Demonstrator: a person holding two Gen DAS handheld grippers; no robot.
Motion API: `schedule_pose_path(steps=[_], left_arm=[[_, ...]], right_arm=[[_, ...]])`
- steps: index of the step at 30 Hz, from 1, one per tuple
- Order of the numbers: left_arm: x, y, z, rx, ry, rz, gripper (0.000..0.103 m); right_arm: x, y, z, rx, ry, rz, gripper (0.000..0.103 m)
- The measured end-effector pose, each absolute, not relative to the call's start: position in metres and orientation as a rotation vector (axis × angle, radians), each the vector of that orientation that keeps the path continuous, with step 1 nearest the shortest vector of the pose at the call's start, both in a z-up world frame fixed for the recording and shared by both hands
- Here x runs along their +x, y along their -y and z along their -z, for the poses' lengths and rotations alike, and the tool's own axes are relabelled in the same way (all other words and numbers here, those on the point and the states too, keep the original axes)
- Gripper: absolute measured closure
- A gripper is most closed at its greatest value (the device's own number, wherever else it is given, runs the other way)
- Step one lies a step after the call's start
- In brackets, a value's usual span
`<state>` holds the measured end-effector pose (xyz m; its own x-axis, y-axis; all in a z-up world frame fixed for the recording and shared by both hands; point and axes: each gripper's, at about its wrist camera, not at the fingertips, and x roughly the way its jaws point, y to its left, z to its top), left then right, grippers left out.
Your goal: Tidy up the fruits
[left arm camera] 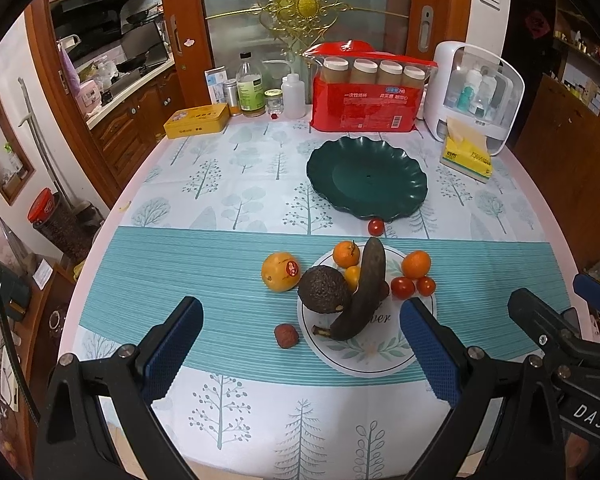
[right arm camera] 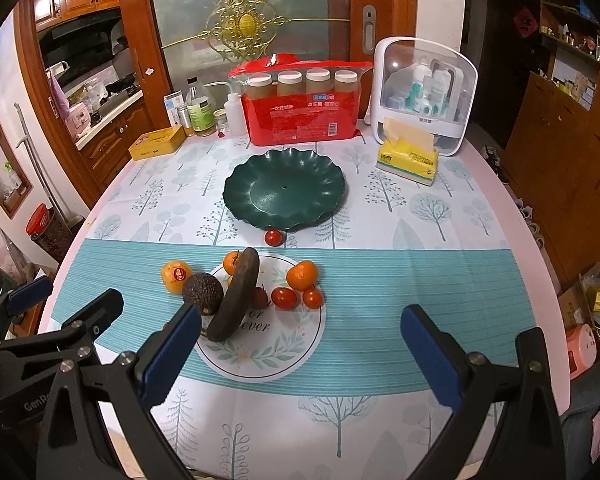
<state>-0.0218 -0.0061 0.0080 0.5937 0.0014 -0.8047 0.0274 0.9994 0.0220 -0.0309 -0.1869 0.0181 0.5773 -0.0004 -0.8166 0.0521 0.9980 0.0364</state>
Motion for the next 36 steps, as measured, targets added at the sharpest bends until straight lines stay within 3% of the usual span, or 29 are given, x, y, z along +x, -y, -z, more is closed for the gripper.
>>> schedule_pose_path(steps=[19, 31, 36], left_arm=[[-0.019, 0.0, 0.029, 0.006, -0.981, -0.04, 0.004], [0.019, -0.048, 0.12, -0.061, -1.097, -0.051, 0.005], [0.031, -0.058, 0.154, -0.082, -1.144, -0.016, 0.007]], right_arm=[[-0.011, 0.198, 0.013, 0.02, -0.959, -0.087, 0.005], [0.029, 0.218, 0.081, 0.07, -1.072, -0.082, 0.024], [0.048, 0.223, 0.11, 0.101, -1.113, -0.111, 0.037]])
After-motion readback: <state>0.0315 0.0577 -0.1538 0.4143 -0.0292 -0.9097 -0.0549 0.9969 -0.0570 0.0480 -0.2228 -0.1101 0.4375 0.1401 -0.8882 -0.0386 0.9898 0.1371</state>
